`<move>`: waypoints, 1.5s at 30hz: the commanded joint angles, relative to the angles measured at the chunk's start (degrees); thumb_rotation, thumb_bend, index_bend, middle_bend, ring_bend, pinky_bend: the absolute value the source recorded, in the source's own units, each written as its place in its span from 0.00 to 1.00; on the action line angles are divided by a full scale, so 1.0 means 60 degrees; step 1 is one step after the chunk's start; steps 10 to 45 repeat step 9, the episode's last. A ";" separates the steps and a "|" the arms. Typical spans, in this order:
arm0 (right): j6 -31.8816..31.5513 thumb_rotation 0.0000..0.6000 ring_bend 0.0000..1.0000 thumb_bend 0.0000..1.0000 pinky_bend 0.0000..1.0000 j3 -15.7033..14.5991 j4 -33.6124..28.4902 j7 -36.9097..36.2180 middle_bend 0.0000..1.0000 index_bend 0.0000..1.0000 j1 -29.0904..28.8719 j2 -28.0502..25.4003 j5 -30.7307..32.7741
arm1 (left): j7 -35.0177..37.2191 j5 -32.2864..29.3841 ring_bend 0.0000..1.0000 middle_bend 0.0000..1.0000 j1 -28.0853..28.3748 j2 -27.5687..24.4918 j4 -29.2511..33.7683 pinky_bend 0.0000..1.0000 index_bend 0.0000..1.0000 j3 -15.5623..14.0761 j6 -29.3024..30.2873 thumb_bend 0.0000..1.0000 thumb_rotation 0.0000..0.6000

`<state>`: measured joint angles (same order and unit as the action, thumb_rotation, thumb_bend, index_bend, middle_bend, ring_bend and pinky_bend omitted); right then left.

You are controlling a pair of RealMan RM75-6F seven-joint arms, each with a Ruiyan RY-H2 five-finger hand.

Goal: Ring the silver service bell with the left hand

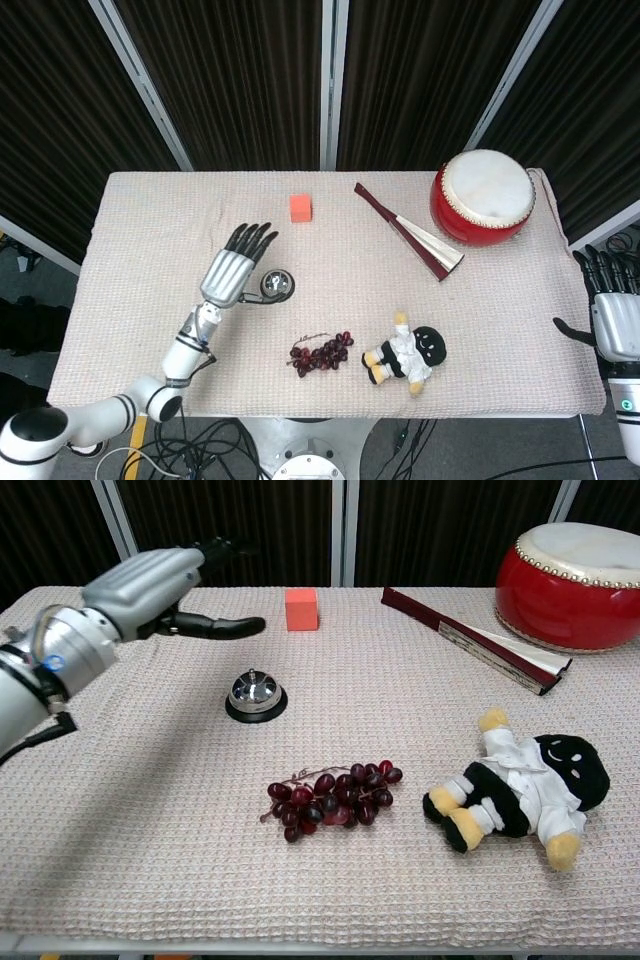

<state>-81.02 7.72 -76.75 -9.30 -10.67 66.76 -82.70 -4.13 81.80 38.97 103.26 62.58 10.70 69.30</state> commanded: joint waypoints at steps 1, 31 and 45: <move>-0.0077 1.00 0.00 0.02 0.00 -0.0077 0.0118 -0.0114 0.00 0.00 0.0057 0.0078 -0.0100 | -0.1599 -0.0624 0.00 0.00 -0.1964 -0.2177 0.2431 0.00 0.00 -0.0915 0.1201 0.00 0.20; -0.0180 1.00 0.00 0.02 0.00 -0.0231 0.0441 -0.0378 0.00 0.00 0.0196 0.0298 -0.0203 | -0.1834 -0.0536 0.00 0.00 -0.4201 -0.4383 0.4007 0.00 0.00 -0.2060 0.3211 0.00 0.21; -0.0180 1.00 0.00 0.02 0.00 -0.0231 0.0441 -0.0378 0.00 0.00 0.0196 0.0298 -0.0203 | -0.1834 -0.0536 0.00 0.00 -0.4201 -0.4383 0.4007 0.00 0.00 -0.2060 0.3211 0.00 0.21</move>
